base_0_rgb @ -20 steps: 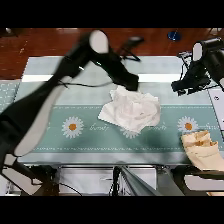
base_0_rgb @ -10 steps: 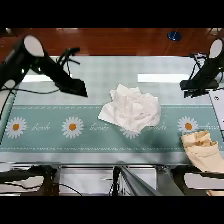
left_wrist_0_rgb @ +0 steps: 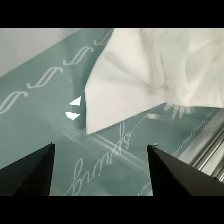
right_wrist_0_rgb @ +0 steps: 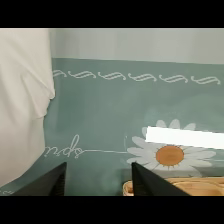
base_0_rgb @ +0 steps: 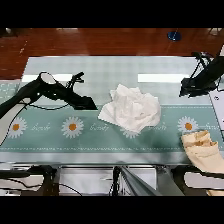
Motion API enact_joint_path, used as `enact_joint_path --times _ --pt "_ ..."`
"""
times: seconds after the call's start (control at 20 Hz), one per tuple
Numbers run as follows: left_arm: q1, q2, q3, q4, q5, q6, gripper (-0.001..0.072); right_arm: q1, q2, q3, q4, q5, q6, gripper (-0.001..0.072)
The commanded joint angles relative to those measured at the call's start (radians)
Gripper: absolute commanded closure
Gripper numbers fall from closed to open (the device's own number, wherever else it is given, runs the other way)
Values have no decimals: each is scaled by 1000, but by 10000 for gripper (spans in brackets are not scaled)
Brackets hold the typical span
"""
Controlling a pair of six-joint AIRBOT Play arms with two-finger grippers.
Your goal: Fold the shirts.
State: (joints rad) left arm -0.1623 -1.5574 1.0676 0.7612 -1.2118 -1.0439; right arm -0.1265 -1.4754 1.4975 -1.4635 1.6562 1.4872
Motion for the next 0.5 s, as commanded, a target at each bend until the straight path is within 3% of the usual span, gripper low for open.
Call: enact_joint_path --times 0.0,0.45 --pt "-14 -78 29 -37 34 39 -13 -3 0 0 18 -4 -11 226" --pt "-132 -288 336 -36 -18 43 -13 -3 0 0 19 -11 -1 228"
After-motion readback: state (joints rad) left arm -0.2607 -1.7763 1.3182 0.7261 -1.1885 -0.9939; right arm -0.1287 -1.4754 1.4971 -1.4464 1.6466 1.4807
